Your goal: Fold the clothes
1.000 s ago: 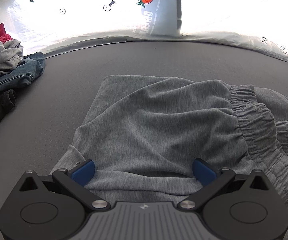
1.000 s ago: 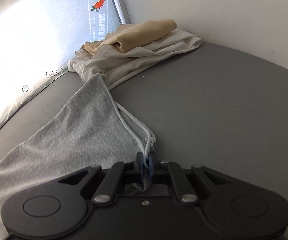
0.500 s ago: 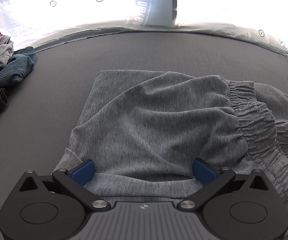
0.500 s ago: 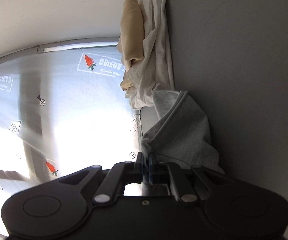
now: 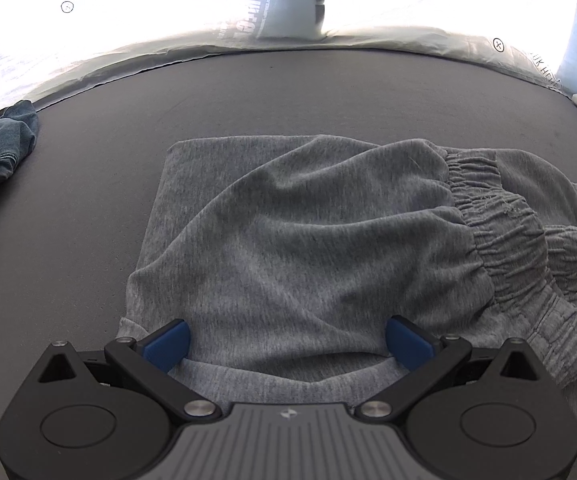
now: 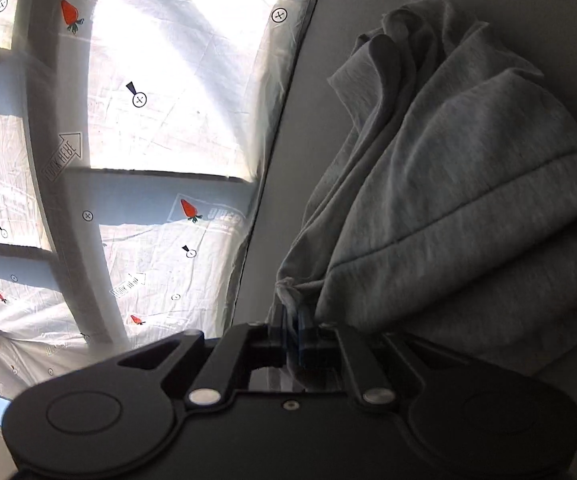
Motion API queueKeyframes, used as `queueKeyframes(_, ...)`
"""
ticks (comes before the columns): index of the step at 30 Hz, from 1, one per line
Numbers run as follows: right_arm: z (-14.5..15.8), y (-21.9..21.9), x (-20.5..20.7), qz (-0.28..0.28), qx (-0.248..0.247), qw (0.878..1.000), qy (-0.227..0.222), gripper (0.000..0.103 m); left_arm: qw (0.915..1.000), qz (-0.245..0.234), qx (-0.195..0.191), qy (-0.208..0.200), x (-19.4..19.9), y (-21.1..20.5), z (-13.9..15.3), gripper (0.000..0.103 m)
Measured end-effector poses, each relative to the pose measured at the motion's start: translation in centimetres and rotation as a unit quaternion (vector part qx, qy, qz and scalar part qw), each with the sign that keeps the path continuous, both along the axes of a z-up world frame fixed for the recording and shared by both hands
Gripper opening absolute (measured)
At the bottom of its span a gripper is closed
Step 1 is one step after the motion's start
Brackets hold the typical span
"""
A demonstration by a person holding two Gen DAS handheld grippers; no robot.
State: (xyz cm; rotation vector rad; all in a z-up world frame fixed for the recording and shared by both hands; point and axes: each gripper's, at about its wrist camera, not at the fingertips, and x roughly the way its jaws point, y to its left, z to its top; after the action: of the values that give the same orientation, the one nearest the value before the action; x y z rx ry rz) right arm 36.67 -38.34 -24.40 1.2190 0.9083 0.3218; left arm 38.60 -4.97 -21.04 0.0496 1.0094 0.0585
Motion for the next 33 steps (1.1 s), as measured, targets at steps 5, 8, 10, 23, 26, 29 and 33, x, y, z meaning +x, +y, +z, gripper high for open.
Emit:
queueKeyframes(5, 0.2, 0.0, -1.8, -0.029, -0.001, 0.999, 0.016, 0.031, 0.9999, -0.011, -0.007, -0.005, -0.1, 0.5, -0.1, 0.103)
queueKeyframes(8, 2.3, -2.0, -3.0, -0.085, 0.000, 0.996, -0.026, 0.039, 0.9999, -0.009, -0.007, -0.011, -0.2, 0.5, -0.2, 0.103)
queueKeyframes(10, 3.5, -3.1, -3.0, -0.116, -0.029, 0.992, -0.037, 0.039, 0.9999, -0.006, -0.006, -0.013, -0.3, 0.4, -0.1, 0.103)
queueKeyframes(23, 3.9, -6.4, 6.8, -0.109, -0.203, 0.973, -0.015, 0.054, 0.9999, -0.003, -0.010, -0.006, -0.1, 0.4, 0.0, 0.103)
queueKeyframes(26, 3.5, -6.2, 7.5, -0.087, -0.235, 0.968, -0.004, 0.054, 0.9999, -0.001, -0.011, 0.004, 0.3, 0.4, 0.1, 0.103)
queueKeyframes(29, 3.6, -5.4, 7.8, -0.069, -0.278, 0.958, 0.008, 0.022, 0.9999, 0.002, -0.012, 0.005, 0.3, 0.4, 0.1, 0.103)
queueKeyframes(33, 5.9, -4.5, 8.1, -0.044, -0.288, 0.955, -0.045, 0.006, 0.9999, 0.010, -0.012, 0.004, 0.4, 0.3, 0.0, 0.103)
